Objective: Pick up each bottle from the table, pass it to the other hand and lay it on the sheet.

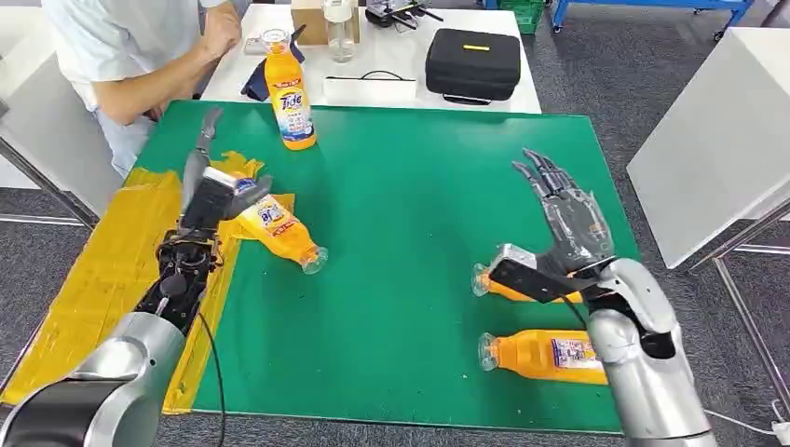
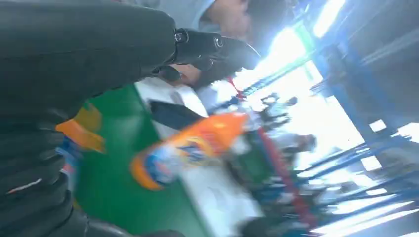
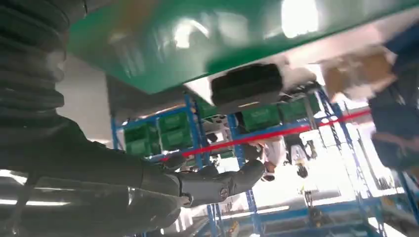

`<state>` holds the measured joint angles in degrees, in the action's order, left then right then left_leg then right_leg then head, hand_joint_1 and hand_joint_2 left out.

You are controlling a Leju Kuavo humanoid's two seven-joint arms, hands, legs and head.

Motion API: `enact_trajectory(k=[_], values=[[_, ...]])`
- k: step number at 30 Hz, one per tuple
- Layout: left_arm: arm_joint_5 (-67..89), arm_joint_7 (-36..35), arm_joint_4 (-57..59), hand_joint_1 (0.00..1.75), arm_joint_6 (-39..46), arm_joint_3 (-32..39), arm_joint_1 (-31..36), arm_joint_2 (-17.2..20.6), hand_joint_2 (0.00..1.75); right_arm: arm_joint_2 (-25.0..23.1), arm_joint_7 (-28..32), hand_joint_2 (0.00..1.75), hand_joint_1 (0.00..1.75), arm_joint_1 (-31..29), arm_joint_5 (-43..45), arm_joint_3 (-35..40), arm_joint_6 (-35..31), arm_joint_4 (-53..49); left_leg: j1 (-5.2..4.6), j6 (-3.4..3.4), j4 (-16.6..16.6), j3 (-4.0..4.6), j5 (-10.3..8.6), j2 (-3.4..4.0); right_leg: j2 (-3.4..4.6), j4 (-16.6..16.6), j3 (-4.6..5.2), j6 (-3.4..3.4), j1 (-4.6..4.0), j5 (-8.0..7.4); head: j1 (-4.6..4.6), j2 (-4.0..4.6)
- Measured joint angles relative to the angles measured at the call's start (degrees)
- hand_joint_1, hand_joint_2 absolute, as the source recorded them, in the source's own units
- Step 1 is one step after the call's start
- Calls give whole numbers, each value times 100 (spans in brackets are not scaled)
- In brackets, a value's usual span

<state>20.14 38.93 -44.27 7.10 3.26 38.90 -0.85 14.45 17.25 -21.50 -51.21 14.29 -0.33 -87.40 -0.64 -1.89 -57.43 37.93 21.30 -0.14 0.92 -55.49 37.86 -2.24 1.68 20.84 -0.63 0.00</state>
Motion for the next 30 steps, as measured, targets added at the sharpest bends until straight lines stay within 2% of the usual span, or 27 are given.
enact_trajectory(k=[6,9,14,23,30], values=[[-725,-57,-1499,0,-238,-230,-584,-205,175,693,275,175,0,-83,72,-221,315,271,0,-3,0,7,3,-7,-9,1,1,-4,0,4,2,0],[-954,-170,-2207,0,-407,-465,-849,-273,175,1076,375,175,0,-82,54,-240,812,460,-2,-8,0,7,8,-7,-9,3,1,-13,1,10,0,0],[-998,-192,-2672,0,-384,-837,-1040,-304,175,1488,437,175,0,-158,35,-192,1333,893,-2,-10,1,8,7,-8,-11,2,0,-15,1,9,0,0],[-1118,-230,-2779,0,-465,-1099,-1062,-382,175,1800,450,175,0,-301,89,190,1858,1333,-1,-10,1,7,4,-7,-11,2,0,-17,1,7,0,0],[-1264,-157,-2648,0,-465,-1163,-1049,-409,175,1763,341,175,0,-629,-5,671,1459,2025,-2,-10,1,9,5,-5,-8,1,0,-18,1,6,0,0]])
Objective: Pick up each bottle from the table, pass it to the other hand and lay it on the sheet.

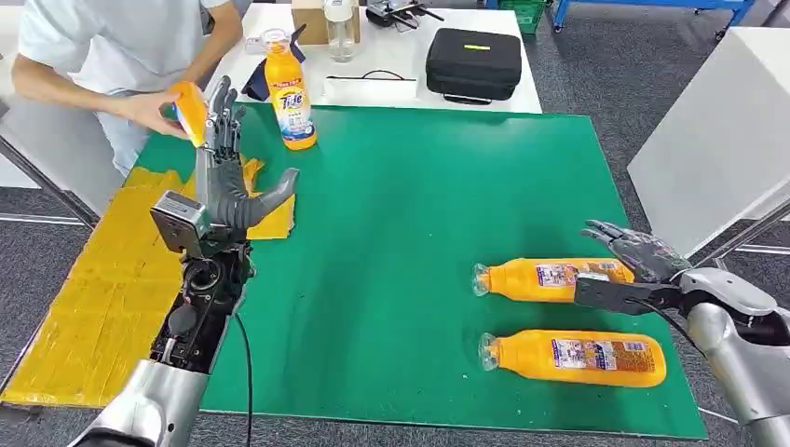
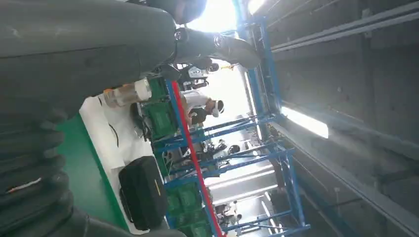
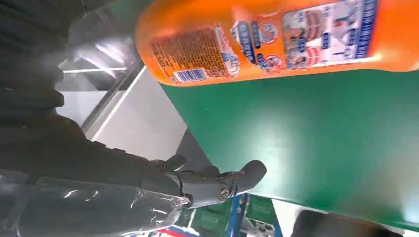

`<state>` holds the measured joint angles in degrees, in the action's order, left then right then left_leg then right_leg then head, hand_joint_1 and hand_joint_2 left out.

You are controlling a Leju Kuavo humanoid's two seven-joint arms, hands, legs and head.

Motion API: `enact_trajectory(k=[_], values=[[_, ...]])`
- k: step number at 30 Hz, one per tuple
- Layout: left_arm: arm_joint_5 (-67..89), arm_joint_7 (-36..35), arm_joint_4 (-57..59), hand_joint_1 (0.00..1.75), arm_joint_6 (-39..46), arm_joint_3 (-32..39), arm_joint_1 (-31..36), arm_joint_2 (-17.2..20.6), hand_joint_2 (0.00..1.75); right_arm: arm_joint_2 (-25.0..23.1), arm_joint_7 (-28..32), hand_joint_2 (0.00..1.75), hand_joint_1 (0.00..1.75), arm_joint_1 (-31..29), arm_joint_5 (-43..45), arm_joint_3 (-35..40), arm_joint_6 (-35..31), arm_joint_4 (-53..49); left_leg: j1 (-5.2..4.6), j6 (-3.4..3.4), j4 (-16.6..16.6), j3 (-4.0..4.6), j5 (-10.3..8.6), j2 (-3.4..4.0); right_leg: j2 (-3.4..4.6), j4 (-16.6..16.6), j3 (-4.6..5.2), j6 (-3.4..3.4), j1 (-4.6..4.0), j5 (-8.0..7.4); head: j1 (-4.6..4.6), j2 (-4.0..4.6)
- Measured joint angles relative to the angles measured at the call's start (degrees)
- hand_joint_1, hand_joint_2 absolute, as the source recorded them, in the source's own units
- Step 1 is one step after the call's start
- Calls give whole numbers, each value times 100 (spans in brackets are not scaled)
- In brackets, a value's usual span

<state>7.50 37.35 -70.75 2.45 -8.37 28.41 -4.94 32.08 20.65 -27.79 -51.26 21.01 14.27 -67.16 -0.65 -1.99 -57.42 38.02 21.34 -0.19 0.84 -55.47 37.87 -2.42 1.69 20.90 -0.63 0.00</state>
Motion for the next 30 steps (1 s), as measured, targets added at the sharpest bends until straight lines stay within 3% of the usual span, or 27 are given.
enact_trajectory(k=[11,30], values=[[-48,48,92,0,15,-15,-13,0,175,-594,-15,175,0,-797,-212,570,-511,1715,1,-4,0,-1,-9,0,-3,-2,0,-2,-1,-2,0,0],[-185,39,142,0,-22,-109,-28,0,175,-929,-166,175,0,-762,-271,732,-579,2480,0,-5,0,-2,-8,-2,-6,-1,0,-1,0,-1,0,0]])
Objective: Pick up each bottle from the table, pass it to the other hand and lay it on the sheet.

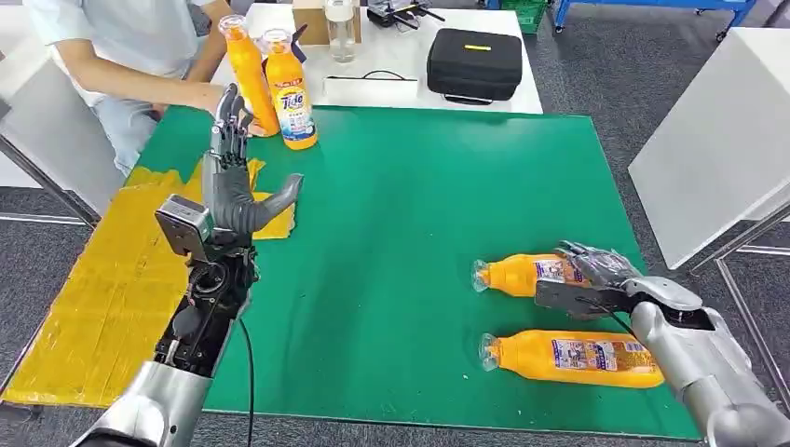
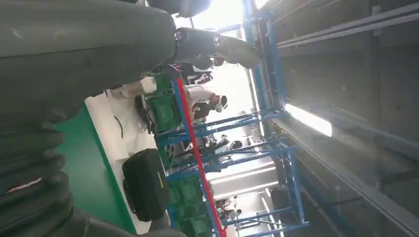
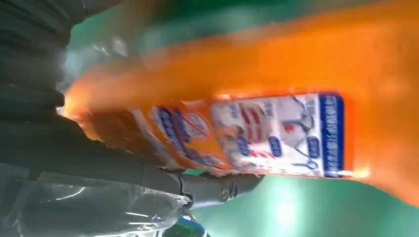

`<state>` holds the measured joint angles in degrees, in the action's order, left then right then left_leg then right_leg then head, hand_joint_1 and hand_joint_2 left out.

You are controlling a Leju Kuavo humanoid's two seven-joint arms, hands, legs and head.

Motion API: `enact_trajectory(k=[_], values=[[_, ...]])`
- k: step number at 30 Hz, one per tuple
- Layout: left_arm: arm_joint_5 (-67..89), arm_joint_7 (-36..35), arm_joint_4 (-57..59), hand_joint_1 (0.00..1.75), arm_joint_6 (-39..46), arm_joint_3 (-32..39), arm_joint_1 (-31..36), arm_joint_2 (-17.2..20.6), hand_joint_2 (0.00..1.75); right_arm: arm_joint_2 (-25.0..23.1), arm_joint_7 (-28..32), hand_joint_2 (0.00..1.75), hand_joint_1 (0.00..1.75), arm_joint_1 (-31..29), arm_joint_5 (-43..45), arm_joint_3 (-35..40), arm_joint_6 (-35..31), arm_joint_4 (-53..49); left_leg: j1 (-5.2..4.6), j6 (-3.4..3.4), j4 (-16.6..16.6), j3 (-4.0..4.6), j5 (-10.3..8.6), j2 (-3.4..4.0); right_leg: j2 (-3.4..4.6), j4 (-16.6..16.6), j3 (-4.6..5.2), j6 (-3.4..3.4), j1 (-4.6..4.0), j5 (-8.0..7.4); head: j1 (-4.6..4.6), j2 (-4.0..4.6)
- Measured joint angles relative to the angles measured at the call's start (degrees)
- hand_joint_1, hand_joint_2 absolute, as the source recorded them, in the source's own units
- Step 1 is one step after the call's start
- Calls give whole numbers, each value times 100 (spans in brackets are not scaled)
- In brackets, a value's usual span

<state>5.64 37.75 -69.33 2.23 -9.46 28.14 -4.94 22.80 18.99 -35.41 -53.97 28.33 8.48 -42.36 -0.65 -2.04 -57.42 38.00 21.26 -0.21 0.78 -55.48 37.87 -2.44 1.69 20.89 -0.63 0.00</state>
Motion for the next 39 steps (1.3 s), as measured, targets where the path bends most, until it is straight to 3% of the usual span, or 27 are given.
enact_trajectory(k=[4,5,6,9,11,12,20,30,35,39], values=[[-35,-7,39,0,-29,-4,-9,0,175,30,-94,175,23,-7,-65,15,285,153,0,0,0,-1,0,-1,0,1,-2,0,1,0,0,0],[-40,-7,50,0,-29,-4,-13,0,175,33,-105,175,51,-19,-85,18,287,184,0,0,0,-1,0,-1,0,1,-3,0,1,0,0,0],[-44,-7,59,0,-29,-4,-17,0,175,33,-122,175,122,-35,-103,20,287,226,-1,0,0,-1,0,-1,0,1,-3,0,1,0,-2,0],[-61,-7,87,0,-31,-4,-34,-2,175,-9,-252,175,173,-119,-208,31,254,385,-1,-1,0,-7,0,-3,-1,2,-11,0,1,0,0,0],[-66,-7,98,0,-31,-4,-60,-2,175,-59,-352,175,161,-177,-275,48,167,513,-1,-2,0,-11,-1,-2,0,2,-14,0,1,0,0,0],[-77,-9,98,0,-31,-4,-76,-4,175,-88,-405,175,175,-207,-317,53,116,562,-1,-2,0,-14,-1,-1,0,2,-16,0,1,0,-2,0],[-77,-83,57,0,-18,50,-271,-20,175,-427,-654,175,175,-259,-570,83,-1064,824,0,0,1,-26,-1,4,4,1,-24,-1,0,-4,-2,0],[-57,-105,9,0,-2,87,-345,-28,175,-601,-671,175,175,-249,-575,55,-1314,859,0,-4,1,-21,-7,1,1,0,-24,-2,0,-4,0,0],[72,-114,-107,0,2,114,-428,-33,175,-918,-1076,175,175,-153,-602,-469,-2281,604,0,-4,1,-16,-8,3,2,0,-16,-4,0,-6,-2,0],[107,-136,-144,0,-18,111,-431,-35,175,-1194,-703,175,175,-130,217,-1190,-2669,175,1,-1,1,-16,-11,0,0,-1,-16,-3,-1,-5,0,0]])
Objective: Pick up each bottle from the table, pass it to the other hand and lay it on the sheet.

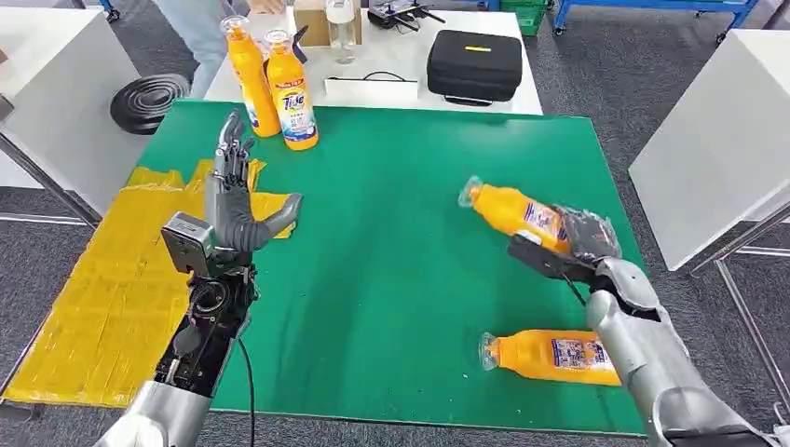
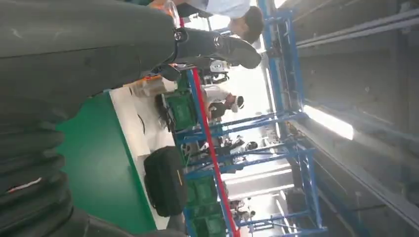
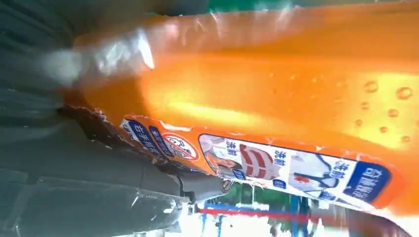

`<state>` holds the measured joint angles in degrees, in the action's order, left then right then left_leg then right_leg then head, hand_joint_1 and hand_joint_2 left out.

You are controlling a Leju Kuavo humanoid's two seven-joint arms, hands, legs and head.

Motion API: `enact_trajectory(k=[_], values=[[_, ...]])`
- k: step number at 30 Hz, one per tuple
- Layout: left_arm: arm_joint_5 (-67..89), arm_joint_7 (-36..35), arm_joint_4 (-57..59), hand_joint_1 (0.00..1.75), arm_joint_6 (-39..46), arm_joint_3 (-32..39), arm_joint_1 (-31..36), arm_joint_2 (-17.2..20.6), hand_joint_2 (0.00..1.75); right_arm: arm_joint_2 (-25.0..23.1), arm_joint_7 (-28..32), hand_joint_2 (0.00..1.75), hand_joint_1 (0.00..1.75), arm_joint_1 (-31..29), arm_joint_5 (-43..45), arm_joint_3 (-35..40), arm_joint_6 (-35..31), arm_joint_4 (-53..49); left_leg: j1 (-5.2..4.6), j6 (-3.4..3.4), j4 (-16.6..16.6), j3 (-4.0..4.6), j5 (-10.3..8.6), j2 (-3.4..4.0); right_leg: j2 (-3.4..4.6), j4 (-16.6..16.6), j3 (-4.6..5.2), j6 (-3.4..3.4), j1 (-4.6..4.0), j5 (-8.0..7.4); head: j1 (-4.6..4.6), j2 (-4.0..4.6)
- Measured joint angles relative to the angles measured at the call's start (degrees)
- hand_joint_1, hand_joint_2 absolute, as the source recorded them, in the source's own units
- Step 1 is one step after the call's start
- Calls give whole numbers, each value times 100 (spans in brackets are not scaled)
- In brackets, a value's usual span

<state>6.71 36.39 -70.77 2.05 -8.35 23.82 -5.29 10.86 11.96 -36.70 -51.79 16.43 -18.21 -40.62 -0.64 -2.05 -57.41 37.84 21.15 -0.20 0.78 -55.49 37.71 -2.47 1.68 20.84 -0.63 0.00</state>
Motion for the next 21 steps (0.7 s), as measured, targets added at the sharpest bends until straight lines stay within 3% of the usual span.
enact_trajectory(k=[7,10,14,21], values=[[-46,-72,0,0,-17,0,53,0,175,-471,1222,175,175,84,2227,-1128,290,-809,-1,0,0,4,0,0,0,0,2,0,1,0,-2,0],[-41,-74,0,0,4,-6,60,0,175,-632,1399,175,175,86,2929,-1350,547,-964,-1,0,0,5,0,0,0,0,3,0,1,0,0,0],[-26,-79,0,0,31,-131,61,11,175,-843,1547,175,175,86,4233,-1509,1426,-1025,-1,0,0,4,0,0,0,0,5,0,1,0,0,0],[-26,-103,0,0,24,-361,101,15,175,-1018,1693,175,175,63,4718,-1606,1769,-994,0,0,0,6,0,0,0,0,5,0,1,0,0,0]])
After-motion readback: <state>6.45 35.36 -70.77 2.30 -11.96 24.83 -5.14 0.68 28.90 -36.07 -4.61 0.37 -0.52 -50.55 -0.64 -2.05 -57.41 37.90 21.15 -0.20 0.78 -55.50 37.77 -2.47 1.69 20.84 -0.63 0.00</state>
